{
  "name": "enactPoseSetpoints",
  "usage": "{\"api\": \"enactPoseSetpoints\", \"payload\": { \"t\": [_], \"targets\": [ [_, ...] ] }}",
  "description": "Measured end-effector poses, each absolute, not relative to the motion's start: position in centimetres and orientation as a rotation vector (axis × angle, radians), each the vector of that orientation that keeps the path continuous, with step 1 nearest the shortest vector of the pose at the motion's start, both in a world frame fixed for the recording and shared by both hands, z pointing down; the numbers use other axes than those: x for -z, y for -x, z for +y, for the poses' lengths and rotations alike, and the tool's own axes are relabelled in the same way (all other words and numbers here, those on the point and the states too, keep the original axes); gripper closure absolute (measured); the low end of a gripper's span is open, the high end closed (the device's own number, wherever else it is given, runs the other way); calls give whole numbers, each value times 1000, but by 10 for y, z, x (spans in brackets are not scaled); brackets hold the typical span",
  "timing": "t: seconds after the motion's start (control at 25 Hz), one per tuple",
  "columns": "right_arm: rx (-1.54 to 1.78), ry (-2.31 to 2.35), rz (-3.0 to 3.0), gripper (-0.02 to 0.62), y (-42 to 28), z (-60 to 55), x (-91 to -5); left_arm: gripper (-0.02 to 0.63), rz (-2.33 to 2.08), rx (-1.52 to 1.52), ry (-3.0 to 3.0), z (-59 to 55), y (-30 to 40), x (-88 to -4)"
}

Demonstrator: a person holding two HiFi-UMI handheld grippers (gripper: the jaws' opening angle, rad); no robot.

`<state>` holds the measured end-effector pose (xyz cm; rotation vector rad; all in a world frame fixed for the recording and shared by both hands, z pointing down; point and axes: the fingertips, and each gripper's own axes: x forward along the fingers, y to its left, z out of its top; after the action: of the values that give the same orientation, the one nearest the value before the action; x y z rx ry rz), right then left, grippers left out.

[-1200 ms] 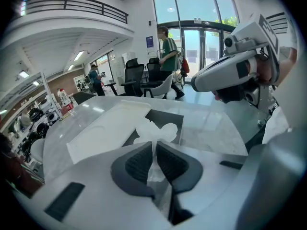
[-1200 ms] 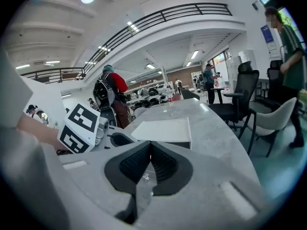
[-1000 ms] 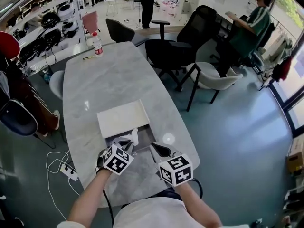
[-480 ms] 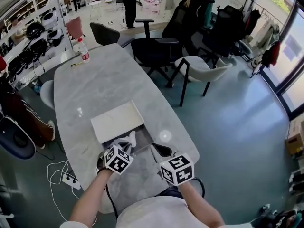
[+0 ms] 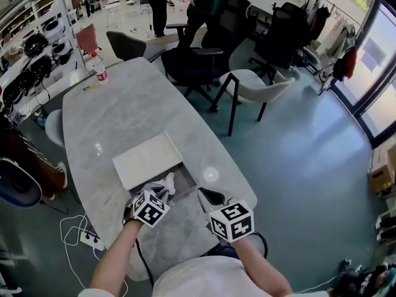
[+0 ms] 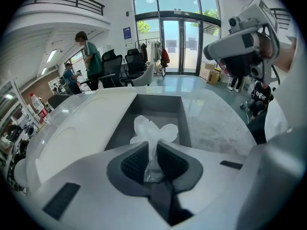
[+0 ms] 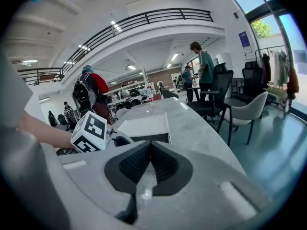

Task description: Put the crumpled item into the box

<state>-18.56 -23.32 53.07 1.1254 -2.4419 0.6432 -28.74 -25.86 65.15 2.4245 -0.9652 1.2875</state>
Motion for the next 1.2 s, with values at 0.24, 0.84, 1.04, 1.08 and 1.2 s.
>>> {"api": "enactPoseSetpoints", "payload": {
  "t": [0.24, 0.84, 1.04, 1.08, 1.2],
  "targets": [
    [-646, -1115, -2437, 591, 190, -229, -533, 559, -884, -1286, -2437, -255, 285, -653],
    [-650, -1056, -2491, 591, 193, -227, -528, 479, -959, -1345, -2408, -255, 297, -637],
    [-628, -1001, -2532, 591, 185, -222, -515, 479, -1088, -1285, -2383, -250, 293, -614],
    [-622, -988, -2542, 591, 184, -221, -513, 479, -1120, -1268, -2375, -248, 292, -609],
    [-601, -943, -2570, 591, 181, -216, -507, 479, -1214, -1216, -2357, -242, 290, -595]
  ]
}}
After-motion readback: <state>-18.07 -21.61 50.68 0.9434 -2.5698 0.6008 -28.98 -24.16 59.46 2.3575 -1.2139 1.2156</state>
